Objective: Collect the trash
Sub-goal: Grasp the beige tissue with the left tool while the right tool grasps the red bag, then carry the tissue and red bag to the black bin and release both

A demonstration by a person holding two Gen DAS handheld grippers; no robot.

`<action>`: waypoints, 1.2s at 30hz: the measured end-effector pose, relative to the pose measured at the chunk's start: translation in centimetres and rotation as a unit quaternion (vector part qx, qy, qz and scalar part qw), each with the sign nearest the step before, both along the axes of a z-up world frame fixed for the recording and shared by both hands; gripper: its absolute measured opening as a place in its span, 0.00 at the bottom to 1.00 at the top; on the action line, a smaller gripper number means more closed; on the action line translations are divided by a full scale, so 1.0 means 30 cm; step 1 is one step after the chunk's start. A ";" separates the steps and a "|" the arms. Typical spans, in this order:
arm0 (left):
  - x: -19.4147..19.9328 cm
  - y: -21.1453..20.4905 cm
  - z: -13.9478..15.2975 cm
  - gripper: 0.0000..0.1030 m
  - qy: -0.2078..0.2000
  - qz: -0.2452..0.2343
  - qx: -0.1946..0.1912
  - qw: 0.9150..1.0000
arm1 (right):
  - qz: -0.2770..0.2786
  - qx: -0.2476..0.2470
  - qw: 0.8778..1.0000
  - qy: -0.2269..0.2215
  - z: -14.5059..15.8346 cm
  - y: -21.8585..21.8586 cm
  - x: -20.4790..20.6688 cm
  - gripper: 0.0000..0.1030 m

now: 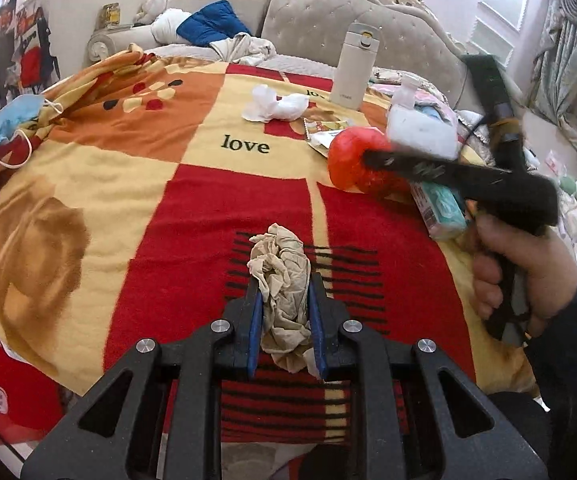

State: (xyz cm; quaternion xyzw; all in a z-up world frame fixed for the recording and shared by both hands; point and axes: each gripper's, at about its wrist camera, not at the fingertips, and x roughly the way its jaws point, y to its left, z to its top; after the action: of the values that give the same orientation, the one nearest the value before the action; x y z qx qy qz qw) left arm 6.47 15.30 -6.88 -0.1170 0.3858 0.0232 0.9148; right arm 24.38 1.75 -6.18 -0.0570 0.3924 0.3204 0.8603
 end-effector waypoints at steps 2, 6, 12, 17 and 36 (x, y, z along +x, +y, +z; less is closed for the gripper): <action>-0.001 0.001 0.011 0.18 -0.003 0.003 -0.001 1.000 | 0.008 0.034 0.999 -0.006 0.050 -0.035 -0.023 0.22; 0.000 -0.017 0.037 0.18 -0.009 0.003 0.002 1.000 | 0.026 0.064 0.997 -0.018 0.143 -0.095 -0.100 0.21; -0.004 -0.090 0.086 0.18 -0.018 -0.018 0.012 1.000 | 0.006 0.064 0.997 -0.046 0.244 -0.272 -0.194 0.21; -0.003 -0.156 0.119 0.18 -0.018 -0.025 0.016 0.999 | -0.022 0.054 0.997 -0.052 0.257 -0.471 -0.268 0.21; 0.101 -0.359 0.236 0.18 -0.039 0.004 -0.011 0.999 | -0.123 0.080 0.987 -0.072 0.225 -0.961 -0.408 0.21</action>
State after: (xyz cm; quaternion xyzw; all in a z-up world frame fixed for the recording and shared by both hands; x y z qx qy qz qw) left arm 9.49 4.53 0.21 -0.1294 0.3500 0.0180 0.9276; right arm 12.14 -27.07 0.57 0.0380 0.3069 0.2374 0.9209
